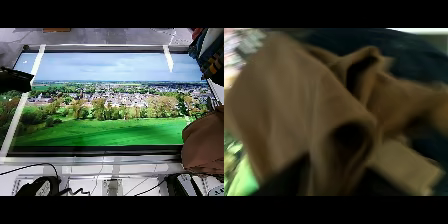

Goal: Fold the clothes and pants, and hang the long-sleeved shirts on hangers.

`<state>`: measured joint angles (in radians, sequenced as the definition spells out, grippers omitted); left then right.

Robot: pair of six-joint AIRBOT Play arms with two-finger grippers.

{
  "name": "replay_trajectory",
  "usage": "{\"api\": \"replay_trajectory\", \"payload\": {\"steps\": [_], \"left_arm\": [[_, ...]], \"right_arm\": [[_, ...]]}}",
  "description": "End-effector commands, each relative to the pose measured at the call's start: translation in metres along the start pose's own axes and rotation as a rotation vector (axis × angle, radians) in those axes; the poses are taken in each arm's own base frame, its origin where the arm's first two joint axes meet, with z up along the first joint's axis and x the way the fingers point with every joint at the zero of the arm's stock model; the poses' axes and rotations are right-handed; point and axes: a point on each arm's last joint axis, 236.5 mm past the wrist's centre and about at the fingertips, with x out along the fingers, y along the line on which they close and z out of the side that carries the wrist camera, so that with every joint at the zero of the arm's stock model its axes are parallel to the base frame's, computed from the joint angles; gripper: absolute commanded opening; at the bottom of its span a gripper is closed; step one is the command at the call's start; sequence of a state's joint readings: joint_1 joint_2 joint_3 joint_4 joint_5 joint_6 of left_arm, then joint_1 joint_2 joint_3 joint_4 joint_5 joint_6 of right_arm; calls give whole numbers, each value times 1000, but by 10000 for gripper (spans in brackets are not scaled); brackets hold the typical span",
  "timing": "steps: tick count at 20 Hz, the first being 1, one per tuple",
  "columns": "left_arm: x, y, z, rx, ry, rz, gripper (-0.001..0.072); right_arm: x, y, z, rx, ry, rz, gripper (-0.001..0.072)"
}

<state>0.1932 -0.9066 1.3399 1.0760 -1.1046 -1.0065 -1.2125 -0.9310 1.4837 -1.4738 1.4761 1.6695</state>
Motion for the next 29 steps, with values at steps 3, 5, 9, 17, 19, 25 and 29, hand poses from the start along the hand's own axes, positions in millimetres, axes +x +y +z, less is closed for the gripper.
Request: {"api": "replay_trajectory", "payload": {"steps": [3, 5, 9, 17, 19, 25, 29], "left_arm": [[-1, 0, -4, 1, 14, 0, 12], [-1, 0, -3, 1, 14, -1, 11], [-1, 0, -3, 1, 14, -1, 12], [-1, 0, -4, 1, 14, 0, 11], [-1, 0, -4, 1, 14, 0, 12], [-1, 0, -4, 1, 14, 0, 11], [-1, 0, -4, 1, 14, 0, 11]], "right_arm": [[0, -27, 2, 109, -18, -75, 696], [0, -25, 7, 109, -36, -65, 686], [4, 23, 7, 106, -29, 116, 164], [-29, 222, -91, -670, 41, 556, 17], [-46, 254, -127, -842, 52, 642, 17], [-54, 265, -149, -1046, 15, 630, 17], [-54, 266, -150, -1043, 16, 636, 17]]}}
